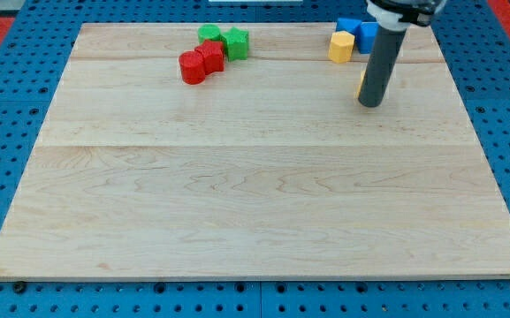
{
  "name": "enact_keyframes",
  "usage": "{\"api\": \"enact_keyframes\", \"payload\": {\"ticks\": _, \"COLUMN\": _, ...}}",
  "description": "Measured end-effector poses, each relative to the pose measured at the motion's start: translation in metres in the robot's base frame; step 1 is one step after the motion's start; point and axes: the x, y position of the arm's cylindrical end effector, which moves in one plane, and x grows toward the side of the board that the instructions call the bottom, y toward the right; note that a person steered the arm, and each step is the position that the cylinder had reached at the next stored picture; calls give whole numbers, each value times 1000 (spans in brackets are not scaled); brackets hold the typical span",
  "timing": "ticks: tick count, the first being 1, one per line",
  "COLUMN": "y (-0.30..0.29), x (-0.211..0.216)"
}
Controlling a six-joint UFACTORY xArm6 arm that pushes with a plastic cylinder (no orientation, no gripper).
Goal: Move the yellow heart to the bottom of the blue cube
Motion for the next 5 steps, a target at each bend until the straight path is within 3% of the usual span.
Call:
{"api": "enact_keyframes", "payload": {"ticks": 3, "y": -25, "x": -72}}
{"api": "enact_keyframes", "payload": {"ticks": 5, "y": -28, "x": -71}}
